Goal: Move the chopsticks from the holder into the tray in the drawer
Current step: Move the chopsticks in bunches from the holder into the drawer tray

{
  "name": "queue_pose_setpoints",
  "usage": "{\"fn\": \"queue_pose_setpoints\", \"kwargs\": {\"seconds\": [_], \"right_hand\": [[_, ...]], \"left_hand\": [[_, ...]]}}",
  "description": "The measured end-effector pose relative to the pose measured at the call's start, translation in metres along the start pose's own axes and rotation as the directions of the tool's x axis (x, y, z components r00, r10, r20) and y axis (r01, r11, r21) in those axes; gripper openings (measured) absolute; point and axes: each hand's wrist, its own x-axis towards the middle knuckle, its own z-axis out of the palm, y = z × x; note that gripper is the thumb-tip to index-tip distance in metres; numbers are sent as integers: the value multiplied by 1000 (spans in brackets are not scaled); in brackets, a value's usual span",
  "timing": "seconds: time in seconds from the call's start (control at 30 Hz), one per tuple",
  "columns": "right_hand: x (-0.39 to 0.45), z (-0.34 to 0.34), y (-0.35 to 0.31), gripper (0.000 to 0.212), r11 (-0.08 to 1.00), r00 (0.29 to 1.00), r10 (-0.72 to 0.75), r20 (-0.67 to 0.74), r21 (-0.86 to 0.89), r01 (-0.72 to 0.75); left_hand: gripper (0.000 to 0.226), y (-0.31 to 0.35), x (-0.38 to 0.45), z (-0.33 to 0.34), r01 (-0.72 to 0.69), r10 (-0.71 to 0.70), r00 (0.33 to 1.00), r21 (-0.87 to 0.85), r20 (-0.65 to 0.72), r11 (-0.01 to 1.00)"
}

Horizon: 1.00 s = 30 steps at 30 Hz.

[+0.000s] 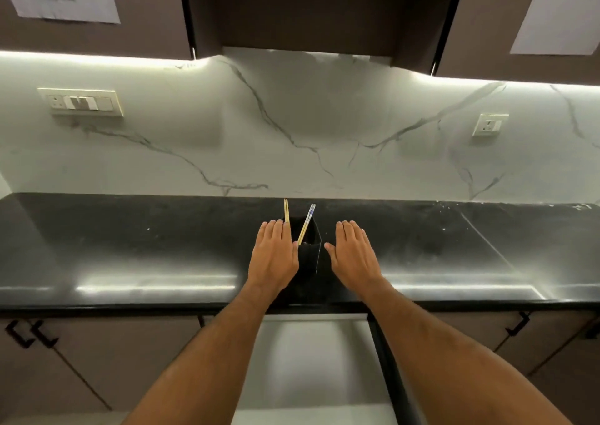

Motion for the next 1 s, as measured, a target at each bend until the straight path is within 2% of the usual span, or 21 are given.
{"fn": "queue_pose_setpoints", "kwargs": {"seconds": [0.2,0.37,0.7,0.77,0.83,0.93,1.0], "right_hand": [[76,22,19,60,999,999,-47,-16,-3,47],[121,51,36,62,995,995,-96,2,-13,96],[176,113,40,55,993,992,-101,78,70,95],[187,126,38,55,989,988,-82,129,130,65],[199,138,36,54,973,982,-11,186,227,-32],[214,154,31,41,925,970,88,224,343,-163],[222,163,27,34,886,963,144,229,405,-229]], "left_hand": [[51,-2,67,37,-26,23,998,68,50,997],[50,-10,107,68,-19,16,999,97,36,995],[48,-40,151,127,56,-61,993,50,101,997],[47,-47,158,138,81,-85,989,43,125,996],[42,-55,167,150,123,-125,983,22,136,992],[24,-62,176,164,229,-222,964,-32,147,973],[22,-63,181,170,304,-288,944,-85,160,949]]}}
